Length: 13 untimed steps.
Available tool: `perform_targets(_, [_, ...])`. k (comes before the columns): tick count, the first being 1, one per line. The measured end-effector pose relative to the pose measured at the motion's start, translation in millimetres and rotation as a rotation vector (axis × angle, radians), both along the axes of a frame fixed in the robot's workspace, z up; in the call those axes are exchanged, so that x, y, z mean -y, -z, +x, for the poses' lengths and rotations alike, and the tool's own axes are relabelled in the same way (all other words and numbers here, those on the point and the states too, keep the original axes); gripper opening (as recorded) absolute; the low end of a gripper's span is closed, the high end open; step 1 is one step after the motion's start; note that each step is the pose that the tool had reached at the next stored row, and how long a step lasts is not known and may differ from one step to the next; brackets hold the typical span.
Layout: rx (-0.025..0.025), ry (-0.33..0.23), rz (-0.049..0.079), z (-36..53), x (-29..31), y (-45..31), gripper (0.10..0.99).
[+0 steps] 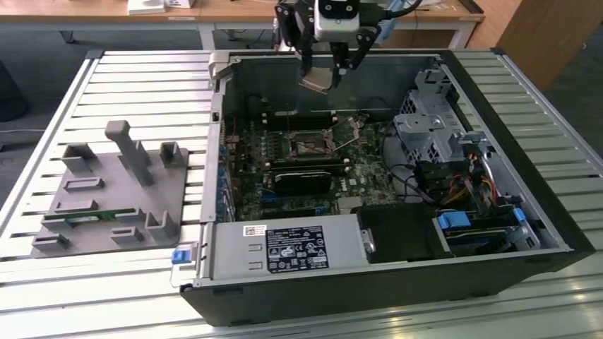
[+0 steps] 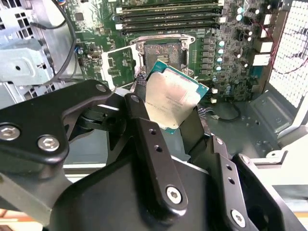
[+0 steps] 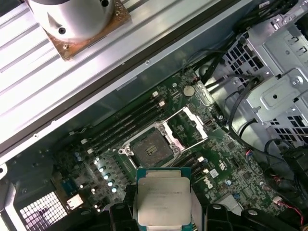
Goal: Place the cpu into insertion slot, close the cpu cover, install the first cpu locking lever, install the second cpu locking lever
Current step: 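Place the cpu into insertion slot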
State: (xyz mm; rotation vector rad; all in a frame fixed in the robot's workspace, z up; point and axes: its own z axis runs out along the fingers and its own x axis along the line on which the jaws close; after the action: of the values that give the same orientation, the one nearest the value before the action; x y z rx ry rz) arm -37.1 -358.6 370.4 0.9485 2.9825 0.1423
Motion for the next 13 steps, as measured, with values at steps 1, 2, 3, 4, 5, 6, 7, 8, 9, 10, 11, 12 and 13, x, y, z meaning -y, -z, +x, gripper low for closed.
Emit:
perform_targets(1, [0.0,0.009,0.0,0.0,0.0,0.0,0.529])
perform_targets(2, [0.0,0.018,0.0,0.0,0.0,0.1,0.529])
perform_targets(3, [0.0,0.026,0.0,0.0,0.0,0.1,0.529])
perform_targets(4, [0.0,0.035,0.0,-0.1,0.0,0.2,0.529])
perform_targets(5, [0.0,0.044,0.0,-0.2,0.0,0.2,0.529])
perform_targets(6, [0.0,0.054,0.0,-0.2,0.0,0.2,0.529])
perform_targets(7, [0.0,0.063,0.0,-0.2,0.0,0.2,0.529])
perform_targets(8, [0.0,0.072,0.0,-0.3,0.0,0.3,0.529])
perform_targets(9, [0.0,0.081,0.0,-0.3,0.0,0.3,0.529])
perform_targets(10, [0.0,0.092,0.0,-0.3,0.0,0.4,0.529])
perform_targets(11, [0.0001,0.105,0.0,-0.4,0.0,0.4,0.529])
perform_targets(12, [0.0,0.115,0.0,-0.4,0.0,0.5,0.529])
perform_targets(13, [0.0001,0.125,0.0,-0.4,0.0,0.5,0.529])
